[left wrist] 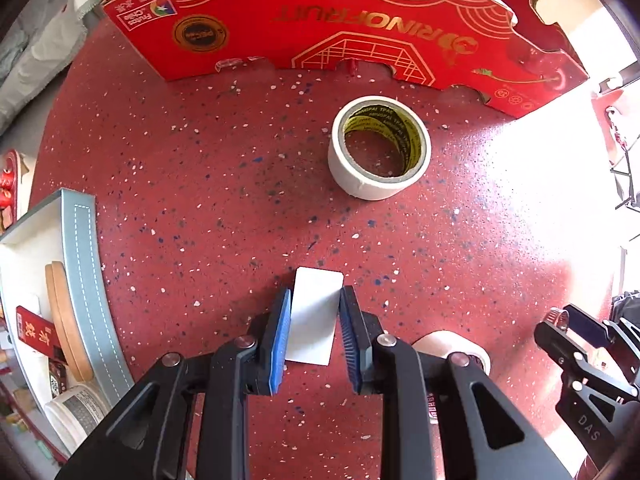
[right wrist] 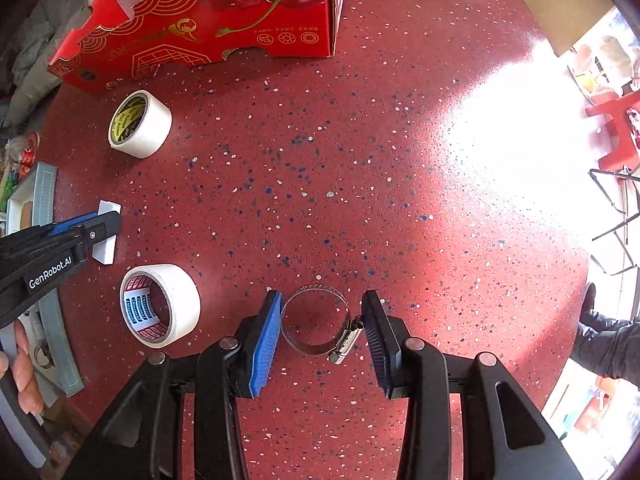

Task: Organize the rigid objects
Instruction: 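Grasp the white block with left gripper while right gripper grasps the hose clamp, then carry the white block and hose clamp over the white tray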

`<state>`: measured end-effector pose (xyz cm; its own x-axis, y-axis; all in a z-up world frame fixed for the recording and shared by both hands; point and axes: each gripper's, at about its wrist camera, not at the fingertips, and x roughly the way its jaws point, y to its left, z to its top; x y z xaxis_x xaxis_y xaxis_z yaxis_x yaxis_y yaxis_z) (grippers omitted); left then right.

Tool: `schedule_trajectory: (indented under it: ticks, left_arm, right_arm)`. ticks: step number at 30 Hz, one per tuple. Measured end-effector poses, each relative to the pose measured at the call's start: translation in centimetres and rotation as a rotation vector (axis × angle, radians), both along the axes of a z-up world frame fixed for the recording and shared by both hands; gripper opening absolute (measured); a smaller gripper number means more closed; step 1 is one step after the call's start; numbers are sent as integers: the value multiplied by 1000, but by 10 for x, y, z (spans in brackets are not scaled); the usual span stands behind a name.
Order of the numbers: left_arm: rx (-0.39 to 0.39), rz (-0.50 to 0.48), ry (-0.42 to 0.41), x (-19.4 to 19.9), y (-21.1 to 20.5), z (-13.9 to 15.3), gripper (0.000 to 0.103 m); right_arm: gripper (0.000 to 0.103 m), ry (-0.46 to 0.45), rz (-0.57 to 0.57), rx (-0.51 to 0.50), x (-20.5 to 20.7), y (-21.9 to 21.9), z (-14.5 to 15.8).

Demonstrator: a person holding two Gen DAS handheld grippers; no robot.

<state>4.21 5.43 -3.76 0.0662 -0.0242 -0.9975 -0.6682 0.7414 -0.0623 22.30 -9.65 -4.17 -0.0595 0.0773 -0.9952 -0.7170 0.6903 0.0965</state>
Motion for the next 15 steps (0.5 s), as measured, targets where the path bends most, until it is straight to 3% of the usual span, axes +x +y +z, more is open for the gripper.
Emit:
schedule_trajectory:
  ticks: [6,15]
  left_arm:
    - [16,-47,-55,-21,-13,39,26]
    - [8,-200,-99,-47,-80,94,26]
  right_arm:
    - [42,17,-53,81,-13,-36,34]
    - [42,58,-25,77,-73,-73,50]
